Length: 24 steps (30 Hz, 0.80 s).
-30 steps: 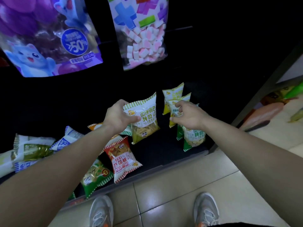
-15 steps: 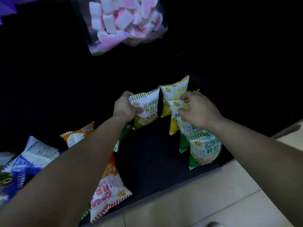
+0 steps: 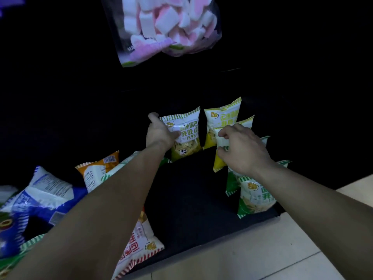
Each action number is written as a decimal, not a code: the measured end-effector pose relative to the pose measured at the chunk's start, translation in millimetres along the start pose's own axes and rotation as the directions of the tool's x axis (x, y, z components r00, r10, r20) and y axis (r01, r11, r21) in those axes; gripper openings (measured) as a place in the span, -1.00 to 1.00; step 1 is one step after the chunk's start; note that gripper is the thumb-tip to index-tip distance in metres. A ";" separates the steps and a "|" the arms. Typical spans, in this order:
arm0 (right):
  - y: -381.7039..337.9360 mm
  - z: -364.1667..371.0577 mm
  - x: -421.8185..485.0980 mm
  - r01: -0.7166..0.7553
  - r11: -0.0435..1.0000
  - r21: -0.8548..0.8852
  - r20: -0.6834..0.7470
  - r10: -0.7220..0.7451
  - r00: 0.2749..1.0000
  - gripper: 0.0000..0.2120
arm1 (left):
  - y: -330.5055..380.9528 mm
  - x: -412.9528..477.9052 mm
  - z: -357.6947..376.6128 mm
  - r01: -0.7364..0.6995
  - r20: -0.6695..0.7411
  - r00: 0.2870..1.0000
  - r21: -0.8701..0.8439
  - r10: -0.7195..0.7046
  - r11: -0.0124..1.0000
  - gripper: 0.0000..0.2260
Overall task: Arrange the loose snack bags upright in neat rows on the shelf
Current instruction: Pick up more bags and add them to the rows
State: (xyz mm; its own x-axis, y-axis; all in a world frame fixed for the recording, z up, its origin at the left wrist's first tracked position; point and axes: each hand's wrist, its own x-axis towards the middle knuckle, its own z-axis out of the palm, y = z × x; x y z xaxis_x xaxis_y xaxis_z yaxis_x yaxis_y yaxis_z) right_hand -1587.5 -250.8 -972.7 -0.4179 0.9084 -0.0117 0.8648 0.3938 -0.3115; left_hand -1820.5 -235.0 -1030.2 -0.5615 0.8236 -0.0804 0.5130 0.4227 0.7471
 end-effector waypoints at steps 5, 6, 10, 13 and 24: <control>-36.8 -16.3 -11.5 0.035 0.999 -0.012 0.029 -0.035 0.999 -0.54 | -1.7 -27.7 -76.7 -0.094 0.164 0.985 0.280 0.049 0.955 -0.42; -47.5 -19.0 -14.3 0.039 0.999 -0.009 0.037 -0.039 0.999 -0.54 | -8.1 -38.2 -97.0 -0.128 0.215 0.975 0.346 0.054 0.930 -0.45; -97.1 -14.3 -25.3 0.091 0.995 -0.032 0.178 -0.084 0.980 -0.53 | -48.8 -88.6 -172.2 -0.226 0.378 0.926 0.529 0.011 0.818 -0.47; -130.0 14.7 -35.1 0.161 0.987 -0.015 0.327 -0.148 0.934 -0.52 | -88.2 -116.2 -207.6 -0.197 0.343 0.939 0.550 -0.004 0.811 -0.45; -176.5 112.9 -18.4 0.287 0.949 -0.131 0.299 -0.238 0.924 -0.33 | -153.1 -119.4 -219.1 -0.097 0.244 0.970 0.400 -0.004 0.911 -0.41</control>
State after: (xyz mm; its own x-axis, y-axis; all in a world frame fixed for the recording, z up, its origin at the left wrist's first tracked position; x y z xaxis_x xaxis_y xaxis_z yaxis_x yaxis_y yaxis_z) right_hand -1763.9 -352.9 -1024.8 -0.6750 0.7040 -0.2206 0.7375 0.6525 -0.1741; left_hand -1974.2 -481.0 -990.5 -0.3882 0.8891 -0.2425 0.7814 0.4571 0.4248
